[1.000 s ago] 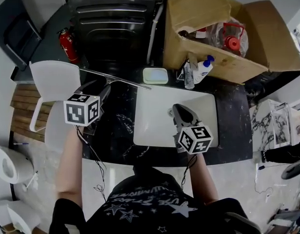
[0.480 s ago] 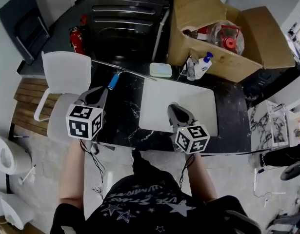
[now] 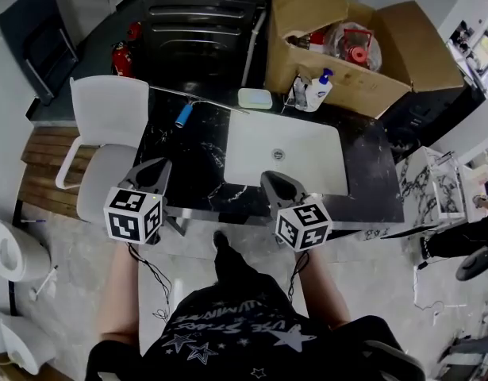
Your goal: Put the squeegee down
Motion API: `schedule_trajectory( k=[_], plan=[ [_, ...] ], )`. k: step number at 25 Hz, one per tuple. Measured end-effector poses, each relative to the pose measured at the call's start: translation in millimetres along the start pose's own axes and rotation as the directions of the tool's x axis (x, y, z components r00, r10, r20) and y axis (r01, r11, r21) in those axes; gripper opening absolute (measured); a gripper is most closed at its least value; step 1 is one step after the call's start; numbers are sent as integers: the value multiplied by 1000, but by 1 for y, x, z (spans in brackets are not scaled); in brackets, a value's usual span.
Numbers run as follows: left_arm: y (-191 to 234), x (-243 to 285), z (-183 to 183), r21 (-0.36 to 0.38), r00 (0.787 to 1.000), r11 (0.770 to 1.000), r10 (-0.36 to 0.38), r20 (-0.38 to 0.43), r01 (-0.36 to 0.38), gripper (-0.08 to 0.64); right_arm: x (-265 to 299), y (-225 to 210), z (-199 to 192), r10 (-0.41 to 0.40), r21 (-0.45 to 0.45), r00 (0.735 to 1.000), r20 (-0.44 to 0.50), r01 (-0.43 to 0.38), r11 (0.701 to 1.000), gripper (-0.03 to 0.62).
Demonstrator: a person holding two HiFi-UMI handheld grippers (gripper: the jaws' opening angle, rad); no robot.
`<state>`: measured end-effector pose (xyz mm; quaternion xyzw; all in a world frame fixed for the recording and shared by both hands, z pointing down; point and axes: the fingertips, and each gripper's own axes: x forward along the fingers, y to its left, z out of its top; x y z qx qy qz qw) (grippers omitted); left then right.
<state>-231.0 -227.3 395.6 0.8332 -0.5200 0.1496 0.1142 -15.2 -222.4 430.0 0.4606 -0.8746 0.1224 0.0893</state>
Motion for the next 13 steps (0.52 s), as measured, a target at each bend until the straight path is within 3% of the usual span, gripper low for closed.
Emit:
schedule_trajectory(
  k=[13],
  plan=[
    [-36,-63,-41,-43,1000,999,-9,2,9,20,-61,32,-29,-34,23,999,-6,35,999,55]
  ],
)
